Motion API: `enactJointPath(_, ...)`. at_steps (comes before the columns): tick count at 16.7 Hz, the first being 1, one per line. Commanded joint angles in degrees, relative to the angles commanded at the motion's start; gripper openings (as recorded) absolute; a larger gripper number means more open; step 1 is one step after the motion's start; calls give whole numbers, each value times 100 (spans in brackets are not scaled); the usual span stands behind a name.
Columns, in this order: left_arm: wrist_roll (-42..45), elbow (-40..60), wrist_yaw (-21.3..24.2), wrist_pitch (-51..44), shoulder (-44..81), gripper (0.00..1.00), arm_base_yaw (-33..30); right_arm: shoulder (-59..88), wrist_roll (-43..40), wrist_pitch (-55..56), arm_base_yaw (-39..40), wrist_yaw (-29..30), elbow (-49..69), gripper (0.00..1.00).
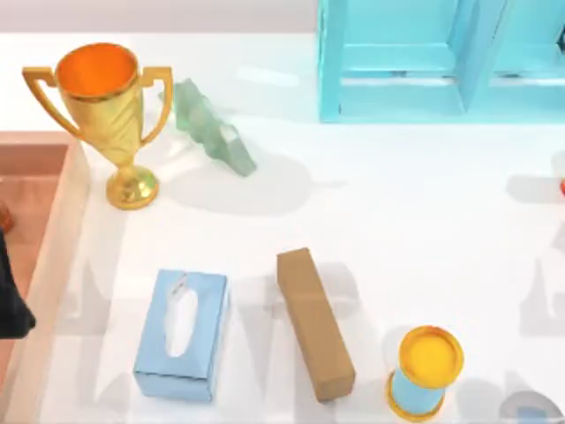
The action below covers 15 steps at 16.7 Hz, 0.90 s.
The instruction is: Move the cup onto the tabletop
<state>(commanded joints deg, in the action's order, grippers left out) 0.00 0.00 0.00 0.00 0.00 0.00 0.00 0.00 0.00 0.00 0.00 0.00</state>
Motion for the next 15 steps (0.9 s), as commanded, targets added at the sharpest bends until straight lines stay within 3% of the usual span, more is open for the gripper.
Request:
enactJointPath(4,49,186,0,-186,193,100,46,0,0,0,0,0,0,100)
enactJointPath(7,215,882,-1,-880,930,100,201,0,0,0,0,0,0,100)
enactJointPath(15,947,4070,-3,-4048,4940,100,886,0,0,0,0,0,0,100)
